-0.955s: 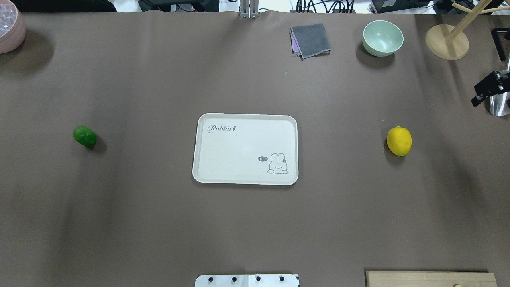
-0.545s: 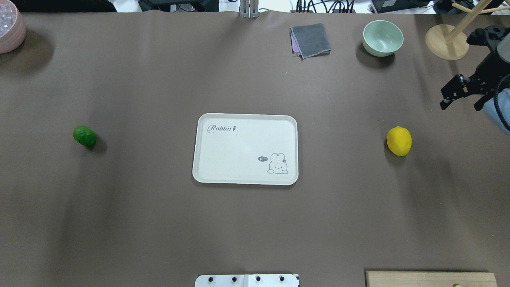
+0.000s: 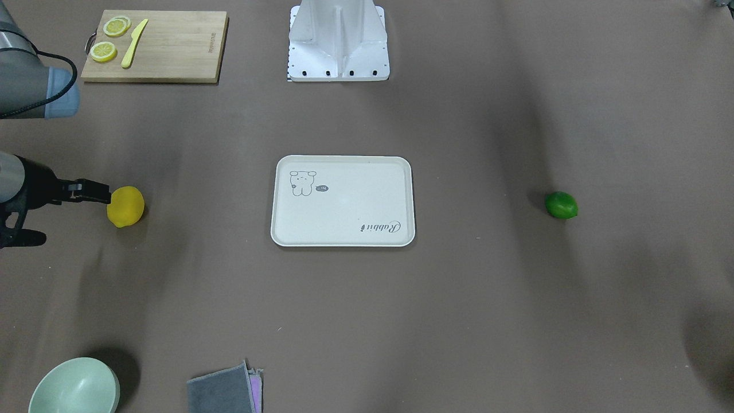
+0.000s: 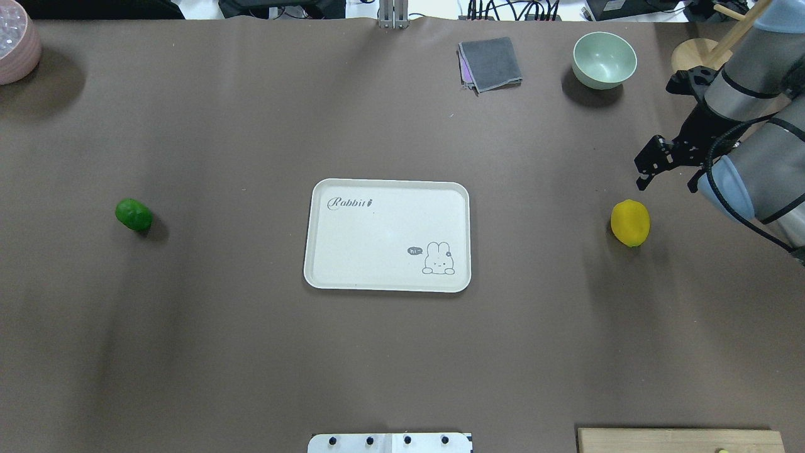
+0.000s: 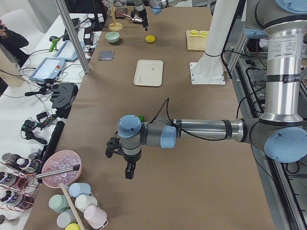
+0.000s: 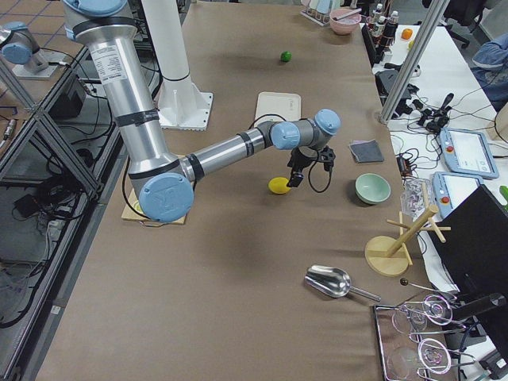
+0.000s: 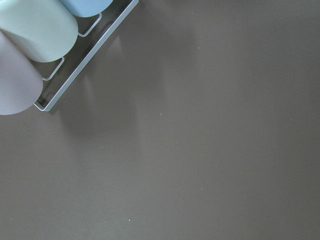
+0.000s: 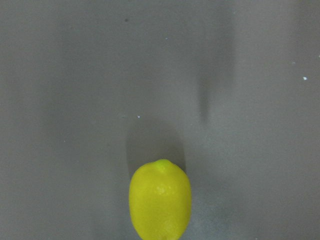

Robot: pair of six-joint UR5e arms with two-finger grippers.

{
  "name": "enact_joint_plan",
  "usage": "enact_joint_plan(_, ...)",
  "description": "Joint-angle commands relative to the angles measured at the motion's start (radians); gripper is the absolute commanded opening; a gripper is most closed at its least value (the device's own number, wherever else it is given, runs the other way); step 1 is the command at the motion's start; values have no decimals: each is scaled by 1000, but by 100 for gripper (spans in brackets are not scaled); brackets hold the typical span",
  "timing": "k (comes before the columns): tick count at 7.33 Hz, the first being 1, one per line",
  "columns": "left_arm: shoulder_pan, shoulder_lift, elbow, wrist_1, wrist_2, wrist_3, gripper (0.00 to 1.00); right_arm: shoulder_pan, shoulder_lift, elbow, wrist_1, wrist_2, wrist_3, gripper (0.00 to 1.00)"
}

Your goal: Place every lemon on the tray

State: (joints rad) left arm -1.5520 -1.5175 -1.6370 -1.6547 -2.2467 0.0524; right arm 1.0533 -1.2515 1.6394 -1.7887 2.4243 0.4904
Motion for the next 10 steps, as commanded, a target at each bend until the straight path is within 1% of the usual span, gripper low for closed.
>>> enact_joint_plan(1,4,-13,-24,0,-36,-69,98,-51,17,-21,2,2,-3,99)
enact_joint_plan(2,16,-24,-40,-11,-36,-145,98,-74,11,-26,18,-1,-6,99)
enact_joint_plan(4,114,-81,-41,-16,-36,-235,98,-76,7,-50,29,-1,-42,99)
enact_joint_plan(5,169,-104,-40,-16,-39,-306,98,-75,12,-65,29,-4,-76,99)
enact_joint_plan(6,218,-133,-35,-26,-48,-422,98,-73,12,-72,29,-4,-79,99)
enact_joint_plan(7,287,-170,-29,-24,-48,-478,98,-70,12,-79,31,-5,-82,99)
enact_joint_plan(8,365,-214,-6,-24,-48,-561,98,-69,12,-91,47,-7,-82,99)
enact_joint_plan(10,440,-304,110,-25,-62,-569,98,-69,18,-122,74,-7,-81,99)
